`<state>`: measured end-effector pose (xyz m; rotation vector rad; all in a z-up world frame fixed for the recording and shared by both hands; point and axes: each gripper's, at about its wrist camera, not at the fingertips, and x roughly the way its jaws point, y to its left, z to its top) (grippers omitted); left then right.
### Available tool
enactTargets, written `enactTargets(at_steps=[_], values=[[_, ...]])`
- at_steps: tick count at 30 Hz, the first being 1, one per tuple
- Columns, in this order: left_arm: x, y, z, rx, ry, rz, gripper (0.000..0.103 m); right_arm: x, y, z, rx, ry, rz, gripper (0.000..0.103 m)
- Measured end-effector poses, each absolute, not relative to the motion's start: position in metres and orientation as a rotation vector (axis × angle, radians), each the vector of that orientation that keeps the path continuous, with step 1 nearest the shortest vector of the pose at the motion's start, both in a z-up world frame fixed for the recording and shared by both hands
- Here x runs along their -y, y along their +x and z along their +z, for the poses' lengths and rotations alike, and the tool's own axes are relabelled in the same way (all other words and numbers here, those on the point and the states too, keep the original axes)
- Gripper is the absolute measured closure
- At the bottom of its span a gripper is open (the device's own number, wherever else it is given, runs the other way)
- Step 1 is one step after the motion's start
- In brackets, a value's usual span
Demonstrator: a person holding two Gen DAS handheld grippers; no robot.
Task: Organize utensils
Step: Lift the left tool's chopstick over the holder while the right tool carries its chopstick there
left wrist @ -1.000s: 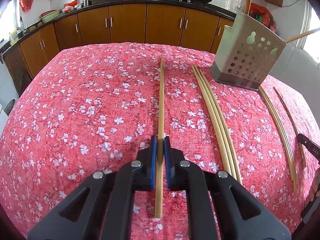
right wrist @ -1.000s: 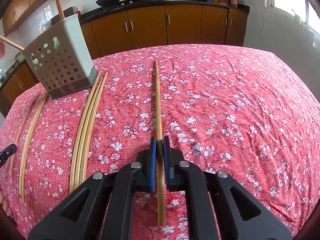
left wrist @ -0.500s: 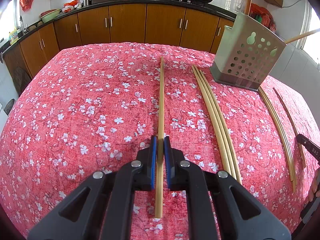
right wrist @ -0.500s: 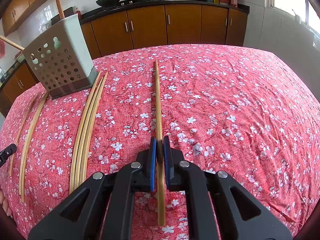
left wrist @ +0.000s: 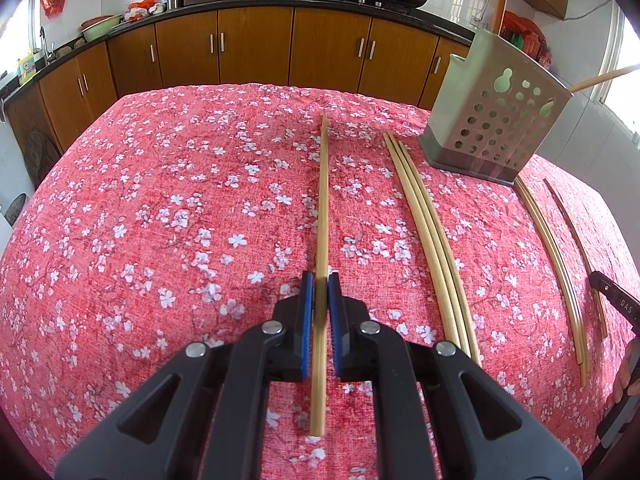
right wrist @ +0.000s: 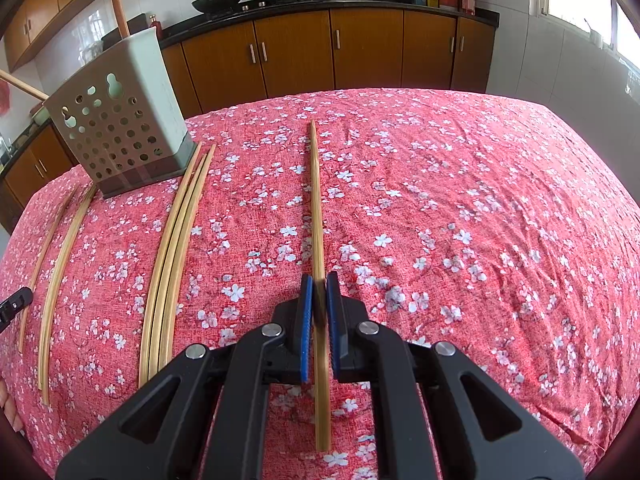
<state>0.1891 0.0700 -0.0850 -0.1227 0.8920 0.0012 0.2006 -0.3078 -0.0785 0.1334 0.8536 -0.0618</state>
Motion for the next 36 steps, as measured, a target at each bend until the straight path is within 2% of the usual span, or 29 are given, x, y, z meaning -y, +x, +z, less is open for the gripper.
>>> enactTargets(at_steps=[10,15,25,36], values=[[-0.065,0.187,-0.083,-0.892,-0.091,0.007,0.095,0.311,0.199,-0.077,-0.845,0.149,-0.054,0.096],[-0.061,0.176,-0.074,-0.869,-0.078,0.002,0.095,0.312,0.176,-0.053,-0.733,0.139,-0.036,0.096],[-0.060,0.149,-0.006,-0.691,-0.104,-0.009,0.095,0.317,0.149,0.005,-0.550,0.171,0.006,0.096],[-0.061,0.158,0.074,-0.540,-0.125,-0.027,0.096,0.317,0.164,0.060,-0.434,0.201,0.028,0.096]])
